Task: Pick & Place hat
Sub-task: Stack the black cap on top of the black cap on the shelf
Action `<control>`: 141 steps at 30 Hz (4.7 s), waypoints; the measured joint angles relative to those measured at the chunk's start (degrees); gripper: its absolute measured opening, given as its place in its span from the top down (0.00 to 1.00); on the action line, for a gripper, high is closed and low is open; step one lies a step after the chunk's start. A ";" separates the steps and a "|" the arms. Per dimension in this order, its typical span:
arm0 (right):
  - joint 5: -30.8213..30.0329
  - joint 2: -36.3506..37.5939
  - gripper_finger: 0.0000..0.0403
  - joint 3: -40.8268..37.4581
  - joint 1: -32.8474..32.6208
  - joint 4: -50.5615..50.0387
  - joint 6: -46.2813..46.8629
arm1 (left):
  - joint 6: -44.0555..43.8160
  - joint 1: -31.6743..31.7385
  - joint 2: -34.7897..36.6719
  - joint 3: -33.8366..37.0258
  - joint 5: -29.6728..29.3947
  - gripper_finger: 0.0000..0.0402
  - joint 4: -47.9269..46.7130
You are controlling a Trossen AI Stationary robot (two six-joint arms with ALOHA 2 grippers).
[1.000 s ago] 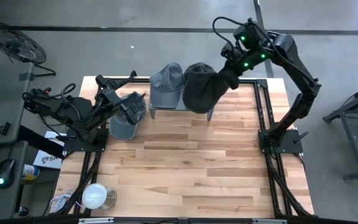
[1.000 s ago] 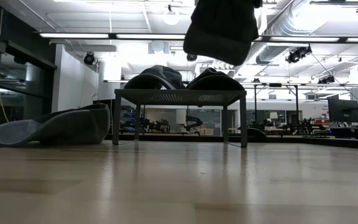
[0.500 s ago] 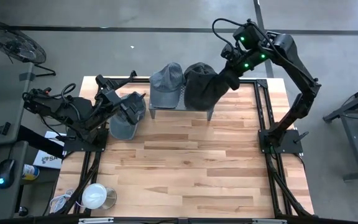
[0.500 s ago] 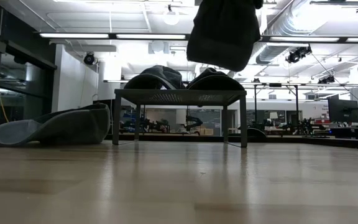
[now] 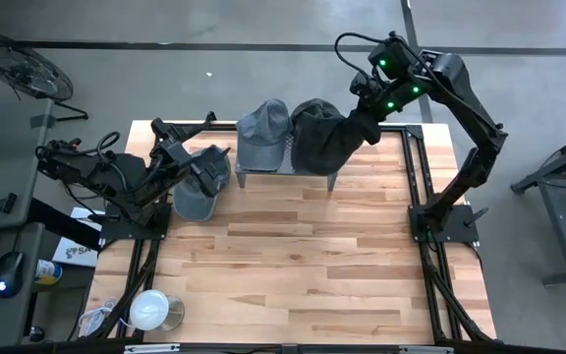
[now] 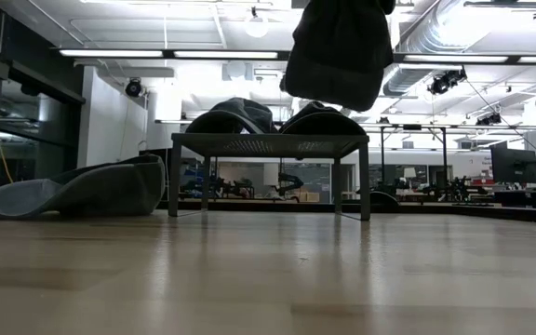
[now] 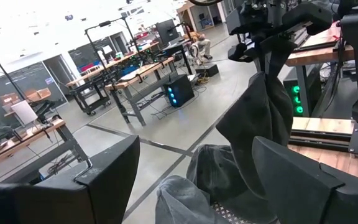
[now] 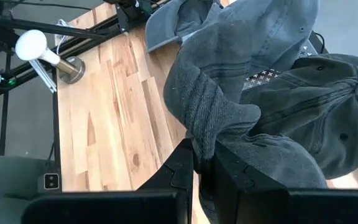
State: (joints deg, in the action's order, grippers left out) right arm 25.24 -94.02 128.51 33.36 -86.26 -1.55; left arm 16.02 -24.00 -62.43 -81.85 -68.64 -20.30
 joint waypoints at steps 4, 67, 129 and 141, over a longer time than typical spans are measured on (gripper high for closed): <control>-0.23 -0.44 0.95 0.00 0.00 -0.28 -1.14 | 0.01 0.00 0.00 0.01 0.00 0.23 0.01; 5.03 -4.30 0.95 4.75 3.06 -1.44 -6.75 | -0.06 -0.01 0.00 0.01 0.04 0.23 0.07; -11.27 -14.90 0.95 4.70 4.52 4.39 -15.23 | -0.04 -0.01 0.00 0.01 -0.28 0.23 0.03; -13.22 -17.58 0.95 4.70 4.55 7.02 -15.64 | -0.04 -0.01 0.00 0.01 -0.98 0.23 0.03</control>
State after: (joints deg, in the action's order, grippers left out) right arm 12.01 -111.60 133.21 37.91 -79.24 -17.19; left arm 15.99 -24.01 -62.43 -81.84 -69.63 -20.27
